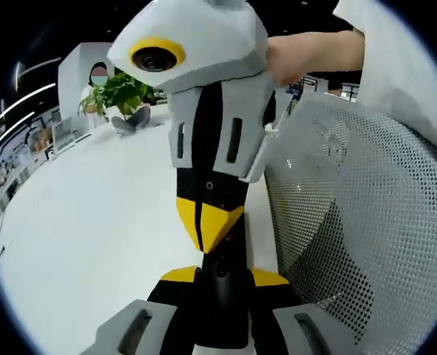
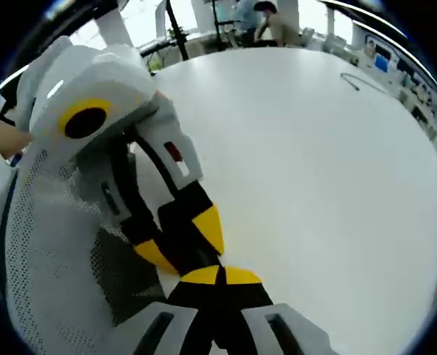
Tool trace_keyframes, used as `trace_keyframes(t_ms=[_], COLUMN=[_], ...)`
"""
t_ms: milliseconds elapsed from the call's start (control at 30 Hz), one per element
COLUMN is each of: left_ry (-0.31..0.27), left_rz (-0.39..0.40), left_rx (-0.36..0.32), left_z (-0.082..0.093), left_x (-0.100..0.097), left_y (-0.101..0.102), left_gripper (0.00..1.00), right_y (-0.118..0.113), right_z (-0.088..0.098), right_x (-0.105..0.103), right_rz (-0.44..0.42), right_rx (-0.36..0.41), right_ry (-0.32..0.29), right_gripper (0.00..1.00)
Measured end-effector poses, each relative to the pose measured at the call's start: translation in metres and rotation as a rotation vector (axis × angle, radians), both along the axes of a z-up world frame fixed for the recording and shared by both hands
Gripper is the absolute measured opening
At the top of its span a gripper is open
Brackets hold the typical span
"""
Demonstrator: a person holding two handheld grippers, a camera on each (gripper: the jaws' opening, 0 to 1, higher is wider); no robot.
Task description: Press the specified remote control buttons in sequence, fully releasing each button before pressing the next.
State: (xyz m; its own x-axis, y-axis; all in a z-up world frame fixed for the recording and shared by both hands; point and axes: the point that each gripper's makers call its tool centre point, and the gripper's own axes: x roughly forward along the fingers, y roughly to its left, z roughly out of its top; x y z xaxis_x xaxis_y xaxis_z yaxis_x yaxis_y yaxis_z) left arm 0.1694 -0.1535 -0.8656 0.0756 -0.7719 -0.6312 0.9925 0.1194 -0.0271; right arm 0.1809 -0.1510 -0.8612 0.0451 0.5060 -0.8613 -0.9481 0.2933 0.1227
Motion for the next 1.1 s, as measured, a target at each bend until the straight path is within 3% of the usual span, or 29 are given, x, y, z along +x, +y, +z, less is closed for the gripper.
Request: trace_keyframes(t_ms=[100, 400, 633, 733, 967, 1100], left_ry=[0.0, 0.014, 0.022, 0.025, 0.011, 0.006], left_rz=[-0.001, 0.003, 0.003, 0.004, -0.003, -0.004], left_rx=[0.0, -0.01, -0.015, -0.016, -0.012, -0.01], left_z=[0.0, 0.001, 0.001, 0.001, 0.002, 0.001], left_x=[0.0, 0.0, -0.001, -0.001, -0.001, -0.001], left_y=[0.0, 0.0, -0.001, -0.001, 0.0, 0.0], left_gripper=[0.24, 0.25, 0.25, 0.25, 0.25, 0.25], right_y=[0.005, 0.006, 0.006, 0.008, 0.008, 0.007], right_z=[0.004, 0.001, 0.001, 0.0, 0.001, 0.003], right_x=[-0.013, -0.018, -0.015, -0.014, -0.014, -0.015], right_rz=[0.015, 0.096, 0.187, 0.238, 0.203, 0.171], right_rx=[0.027, -0.017, -0.083, -0.13, -0.103, -0.061], right_ry=[0.038, 0.021, -0.117, -0.207, -0.297, -0.294], right_gripper=[0.0, 0.0, 0.0, 0.0, 0.0, 0.0])
